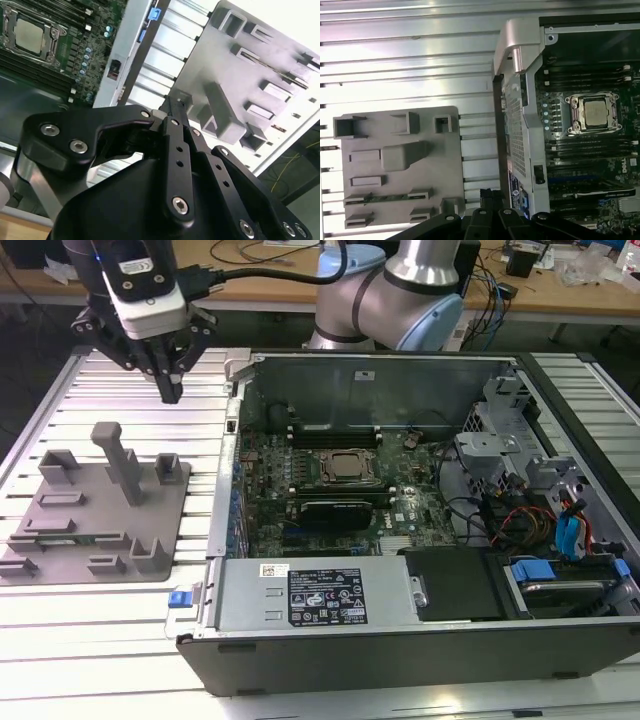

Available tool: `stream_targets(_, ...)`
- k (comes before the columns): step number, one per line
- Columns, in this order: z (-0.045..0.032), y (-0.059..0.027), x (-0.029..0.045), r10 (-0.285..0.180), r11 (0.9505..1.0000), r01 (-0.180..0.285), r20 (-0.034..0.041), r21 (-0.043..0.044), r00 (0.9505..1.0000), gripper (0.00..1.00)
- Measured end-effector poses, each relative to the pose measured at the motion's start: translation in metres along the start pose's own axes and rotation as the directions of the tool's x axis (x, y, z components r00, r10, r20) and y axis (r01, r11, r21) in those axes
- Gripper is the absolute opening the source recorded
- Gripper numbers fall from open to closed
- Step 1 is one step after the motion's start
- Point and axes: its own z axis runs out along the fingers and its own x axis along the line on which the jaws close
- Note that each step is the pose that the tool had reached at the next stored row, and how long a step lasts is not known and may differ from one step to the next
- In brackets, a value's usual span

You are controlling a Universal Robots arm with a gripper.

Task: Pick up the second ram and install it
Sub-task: 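Reach for the second ram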

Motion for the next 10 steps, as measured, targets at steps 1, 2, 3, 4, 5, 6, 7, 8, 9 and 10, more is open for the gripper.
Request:
stream_targets(1, 0.0000, -0.0001, 0.0017, 0.000, 1.0000, 0.000, 0.0000, 0.0000, 1.0000, 0.08)
stream_targets(2, -0.0001, -0.0003, 0.0041, 0.000, 1.0000, 0.000, 0.0000, 0.0000, 1.0000, 0.08)
stream_targets(3, -0.0002, -0.0006, 0.0080, 0.000, 1.0000, 0.000, 0.0000, -0.0001, 1.0000, 0.08)
stream_targets(4, -0.0002, -0.0007, 0.0101, 0.000, 1.0000, 0.000, 0.0001, -0.0001, 1.0000, 0.08)
stream_targets(5, -0.0003, -0.0009, 0.0133, 0.000, 1.0000, 0.000, 0.0000, -0.0001, 1.0000, 0.08)
stream_targets(6, -0.0004, -0.0011, 0.0160, 0.000, 1.0000, 0.000, 0.0000, 0.0000, 1.0000, 0.08)
stream_targets(7, -0.0005, -0.0013, 0.0190, 0.000, 1.0000, 0.000, 0.0000, 0.0000, 1.0000, 0.08)
stream_targets(8, -0.0006, -0.0014, 0.0221, 0.000, 1.0000, 0.000, 0.0001, -0.0001, 1.0000, 0.08)
stream_targets(9, -0.0006, -0.0016, 0.0239, 0.000, 1.0000, 0.000, 0.0001, -0.0001, 1.0000, 0.08)
stream_targets(10, -0.0007, -0.0017, 0.0251, 0.000, 1.0000, 0.000, 0.0000, 0.0000, 1.0000, 0.08)
